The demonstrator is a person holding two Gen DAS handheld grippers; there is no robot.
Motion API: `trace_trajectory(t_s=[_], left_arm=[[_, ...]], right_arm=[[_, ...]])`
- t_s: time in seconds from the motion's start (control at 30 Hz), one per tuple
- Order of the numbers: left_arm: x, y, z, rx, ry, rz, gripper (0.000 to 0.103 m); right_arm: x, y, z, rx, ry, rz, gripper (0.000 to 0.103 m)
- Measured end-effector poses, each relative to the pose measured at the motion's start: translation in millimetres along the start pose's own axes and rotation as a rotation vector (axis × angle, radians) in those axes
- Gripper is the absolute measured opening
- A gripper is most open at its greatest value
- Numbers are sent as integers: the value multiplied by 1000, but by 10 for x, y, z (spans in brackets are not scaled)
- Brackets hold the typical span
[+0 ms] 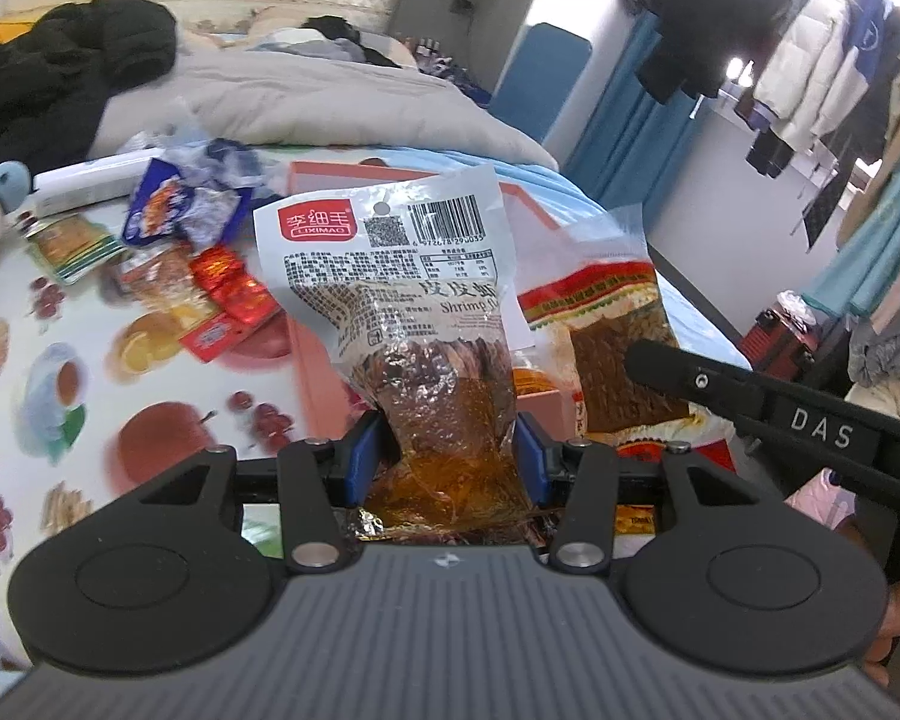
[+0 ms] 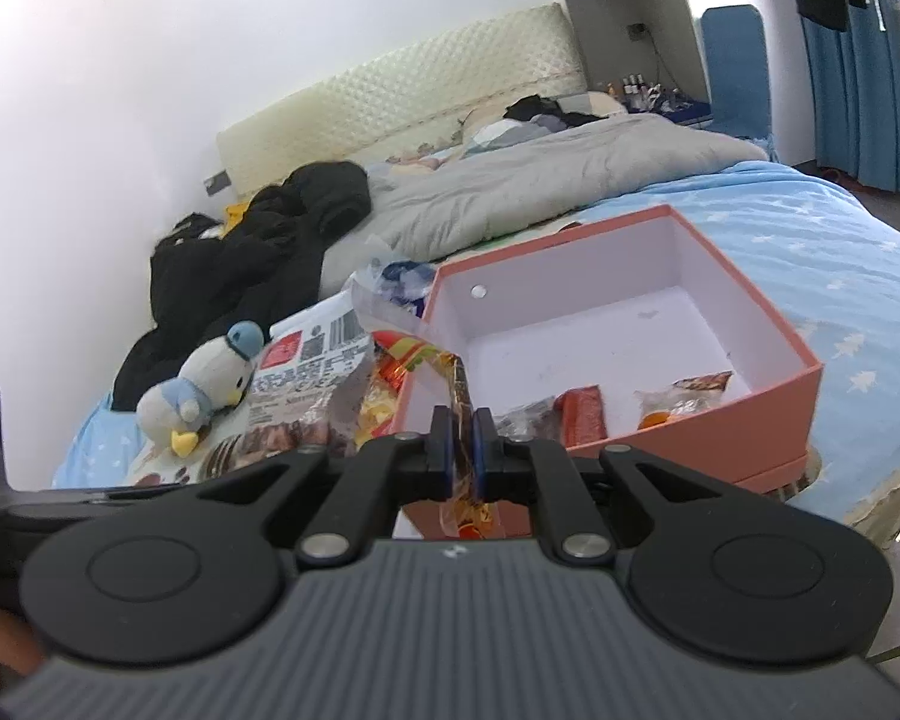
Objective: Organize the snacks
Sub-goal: 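Carry the jerky bag and strip snack over the pink box with both tools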
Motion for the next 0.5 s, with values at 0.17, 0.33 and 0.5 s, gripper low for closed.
trace_trajectory(t_s=[0.17,0.33,0.5], left_arm=[[254,-46,168,11,19,-1,53],[587,37,443,27,21,11,53],[974,210,713,19,49,36,53]], right_arm=[[85,-138,121,9,-27,-8,10],[300,-266,325,15,-68,1,10],[682,-396,498,25,-68,-9,10]])
Point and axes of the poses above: each gripper's, at about its wrist camera, not at the fingertips, and x roughly the way its jaws point, y to its left, z to its top, the point moved 1 cm from there along x, roughly the way its jaws point, and after that the axes turned 15 degrees about -z, right-handed, at the moved point
